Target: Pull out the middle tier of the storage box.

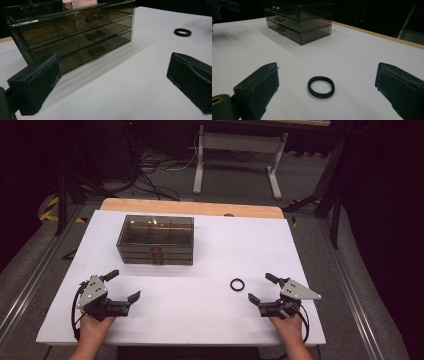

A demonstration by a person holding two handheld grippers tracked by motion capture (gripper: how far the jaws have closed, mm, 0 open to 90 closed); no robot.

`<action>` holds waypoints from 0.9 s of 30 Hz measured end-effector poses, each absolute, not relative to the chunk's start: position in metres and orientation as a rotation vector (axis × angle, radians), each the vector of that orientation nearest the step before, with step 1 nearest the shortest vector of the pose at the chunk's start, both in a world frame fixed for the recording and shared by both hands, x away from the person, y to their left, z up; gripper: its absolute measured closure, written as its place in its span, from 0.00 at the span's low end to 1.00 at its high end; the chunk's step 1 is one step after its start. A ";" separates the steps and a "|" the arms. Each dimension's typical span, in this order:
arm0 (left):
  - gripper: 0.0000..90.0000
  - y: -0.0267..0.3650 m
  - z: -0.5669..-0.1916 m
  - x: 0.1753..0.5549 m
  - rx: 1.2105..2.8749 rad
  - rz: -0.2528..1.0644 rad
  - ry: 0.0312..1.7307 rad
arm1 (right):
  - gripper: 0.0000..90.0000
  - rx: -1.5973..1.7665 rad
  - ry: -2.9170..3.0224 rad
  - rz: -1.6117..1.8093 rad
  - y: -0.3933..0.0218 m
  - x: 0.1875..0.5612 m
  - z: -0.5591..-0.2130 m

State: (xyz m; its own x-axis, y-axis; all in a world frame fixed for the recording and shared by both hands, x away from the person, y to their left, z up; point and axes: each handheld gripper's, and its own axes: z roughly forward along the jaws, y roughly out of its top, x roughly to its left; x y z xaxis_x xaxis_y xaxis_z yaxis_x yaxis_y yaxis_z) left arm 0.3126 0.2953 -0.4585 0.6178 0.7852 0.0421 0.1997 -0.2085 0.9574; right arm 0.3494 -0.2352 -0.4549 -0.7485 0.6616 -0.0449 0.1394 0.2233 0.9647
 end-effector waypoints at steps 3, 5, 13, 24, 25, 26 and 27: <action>0.00 0.295 -0.458 0.313 1.743 0.661 0.810 | 0.04 0.737 2.050 1.550 -0.235 0.349 -0.455; 0.00 0.294 -0.457 0.313 1.748 0.658 0.809 | 0.04 0.737 2.051 1.556 -0.236 0.349 -0.455; 0.00 0.293 -0.456 0.313 1.766 0.656 0.797 | 0.03 0.723 2.052 1.558 -0.235 0.349 -0.455; 0.00 0.292 -0.455 0.312 1.793 0.684 0.782 | 0.01 0.721 2.060 1.576 -0.232 0.351 -0.457; 0.00 0.292 -0.455 0.312 1.789 0.682 0.777 | 0.01 0.724 2.064 1.576 -0.233 0.351 -0.457; 0.00 0.292 -0.455 0.312 1.786 0.676 0.771 | 0.01 0.732 2.069 1.579 -0.233 0.352 -0.457; 0.00 0.292 -0.455 0.312 1.780 0.670 0.768 | 0.01 0.737 2.071 1.585 -0.233 0.353 -0.457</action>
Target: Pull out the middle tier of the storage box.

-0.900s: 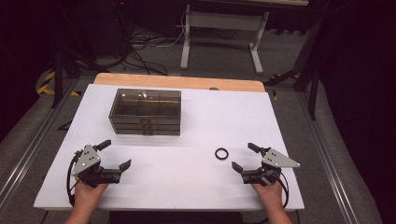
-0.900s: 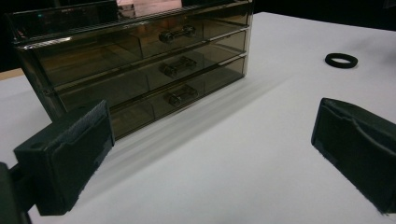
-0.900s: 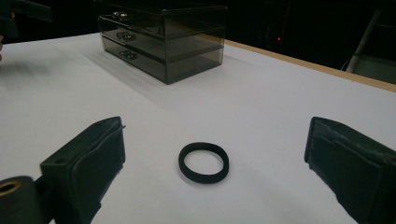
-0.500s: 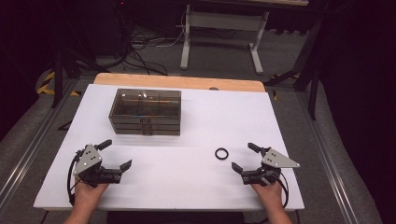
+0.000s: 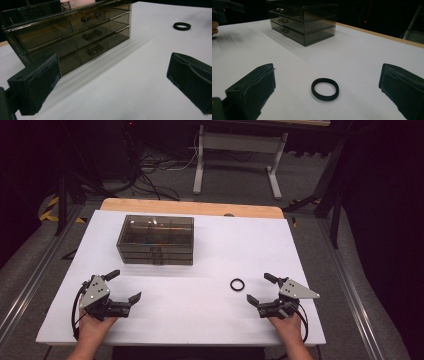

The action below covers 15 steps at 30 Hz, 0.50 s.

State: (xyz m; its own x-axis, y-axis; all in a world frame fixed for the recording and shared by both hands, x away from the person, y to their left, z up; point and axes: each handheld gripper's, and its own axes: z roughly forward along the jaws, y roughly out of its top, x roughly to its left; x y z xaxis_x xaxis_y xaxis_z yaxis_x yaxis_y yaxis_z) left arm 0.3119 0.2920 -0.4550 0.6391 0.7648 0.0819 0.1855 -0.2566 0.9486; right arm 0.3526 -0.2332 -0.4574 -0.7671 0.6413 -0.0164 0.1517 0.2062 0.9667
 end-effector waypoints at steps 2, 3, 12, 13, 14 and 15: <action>0.00 0.292 -0.453 0.312 1.771 0.655 0.765 | 0.00 0.749 2.069 1.590 -0.234 0.354 -0.458; 0.00 0.292 -0.453 0.313 1.780 0.655 0.763 | 0.00 0.749 2.072 1.590 -0.234 0.354 -0.458; 0.02 0.284 -0.446 0.323 1.797 0.625 0.757 | 0.00 0.734 2.085 1.629 -0.231 0.355 -0.458; 0.02 0.281 -0.443 0.328 1.782 0.607 0.755 | 0.00 0.735 2.081 1.623 -0.231 0.355 -0.458; 0.02 0.281 -0.443 0.328 1.782 0.607 0.755 | 0.00 0.735 2.081 1.623 -0.231 0.355 -0.458; 0.02 0.280 -0.441 0.329 1.788 0.610 0.748 | 0.00 0.737 2.081 1.619 -0.231 0.355 -0.458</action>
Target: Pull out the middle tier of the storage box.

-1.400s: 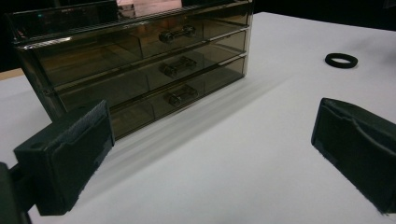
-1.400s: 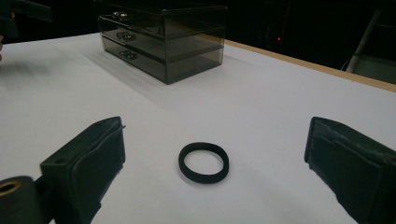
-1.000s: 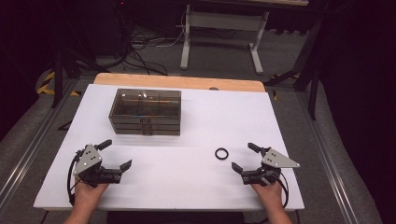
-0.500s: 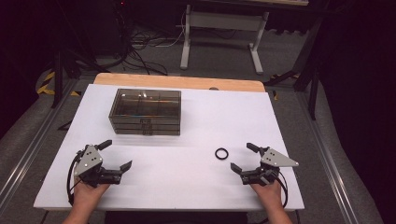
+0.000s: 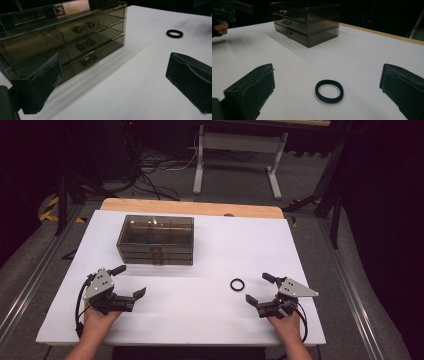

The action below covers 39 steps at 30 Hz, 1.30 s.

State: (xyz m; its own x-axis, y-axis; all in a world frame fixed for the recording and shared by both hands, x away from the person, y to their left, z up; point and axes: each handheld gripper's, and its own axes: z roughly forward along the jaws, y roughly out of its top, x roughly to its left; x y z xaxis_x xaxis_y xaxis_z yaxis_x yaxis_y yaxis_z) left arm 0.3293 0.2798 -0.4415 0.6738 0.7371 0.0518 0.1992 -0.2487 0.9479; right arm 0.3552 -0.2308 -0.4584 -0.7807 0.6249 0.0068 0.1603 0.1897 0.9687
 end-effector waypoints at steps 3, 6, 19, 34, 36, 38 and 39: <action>0.02 0.276 -0.439 0.333 1.815 0.630 0.737 | 0.00 0.736 2.080 1.612 -0.231 0.355 -0.459; 0.02 0.276 -0.438 0.336 1.810 0.609 0.741 | 0.00 0.734 2.084 1.610 -0.230 0.355 -0.459; 0.05 0.268 -0.428 0.357 1.850 0.578 0.759 | 0.00 0.726 2.102 1.582 -0.227 0.355 -0.460; 0.09 0.247 -0.422 0.372 1.976 0.585 0.670 | 0.00 0.700 2.114 1.597 -0.226 0.354 -0.460; 0.09 0.247 -0.422 0.372 1.976 0.590 0.669 | 0.00 0.702 2.117 1.595 -0.226 0.354 -0.461; 0.09 0.246 -0.422 0.373 1.972 0.589 0.674 | 0.00 0.702 2.118 1.595 -0.226 0.354 -0.461; 0.09 0.247 -0.421 0.374 1.971 0.594 0.672 | 0.00 0.700 2.117 1.596 -0.225 0.354 -0.461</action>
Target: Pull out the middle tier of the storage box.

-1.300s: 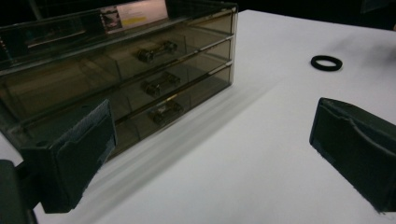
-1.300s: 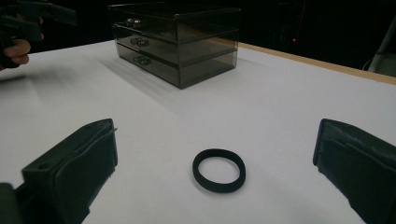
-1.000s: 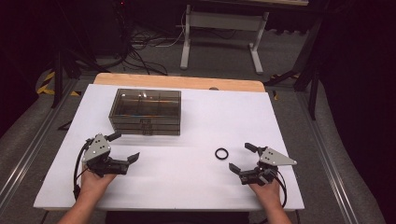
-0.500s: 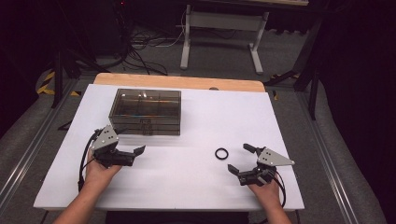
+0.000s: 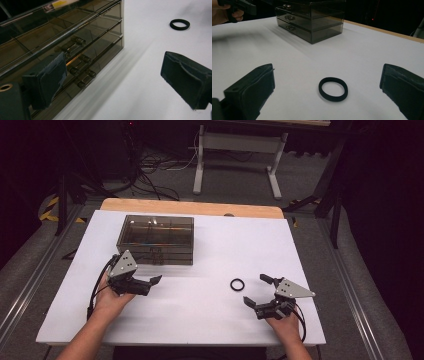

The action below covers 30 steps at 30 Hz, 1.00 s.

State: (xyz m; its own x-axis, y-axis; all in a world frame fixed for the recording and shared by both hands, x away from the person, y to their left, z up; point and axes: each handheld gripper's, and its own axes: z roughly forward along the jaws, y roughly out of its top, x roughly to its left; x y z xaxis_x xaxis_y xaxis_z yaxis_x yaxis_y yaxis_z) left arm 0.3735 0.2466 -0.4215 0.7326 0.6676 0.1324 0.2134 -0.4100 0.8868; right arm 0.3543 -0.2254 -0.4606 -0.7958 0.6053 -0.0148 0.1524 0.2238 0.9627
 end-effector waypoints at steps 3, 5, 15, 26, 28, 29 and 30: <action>0.09 0.247 -0.421 0.374 1.964 0.596 0.675 | 0.00 0.699 2.118 1.599 -0.225 0.355 -0.461; 0.09 0.247 -0.420 0.374 1.967 0.611 0.660 | 0.00 0.697 2.119 1.602 -0.225 0.354 -0.461; 0.18 0.239 -0.418 0.365 2.008 0.830 0.534 | 0.00 0.679 2.130 1.589 -0.222 0.354 -0.461; 0.28 0.230 -0.419 0.359 2.008 1.018 0.511 | 0.00 0.690 2.121 1.595 -0.224 0.354 -0.461; 0.30 0.227 -0.420 0.358 2.037 1.069 0.493 | 0.00 0.692 2.120 1.596 -0.224 0.354 -0.461; 0.30 0.227 -0.420 0.358 2.037 1.069 0.493 | 0.00 0.692 2.120 1.596 -0.224 0.354 -0.461; 0.32 0.225 -0.420 0.358 2.047 1.106 0.480 | 0.00 0.692 2.119 1.591 -0.225 0.354 -0.460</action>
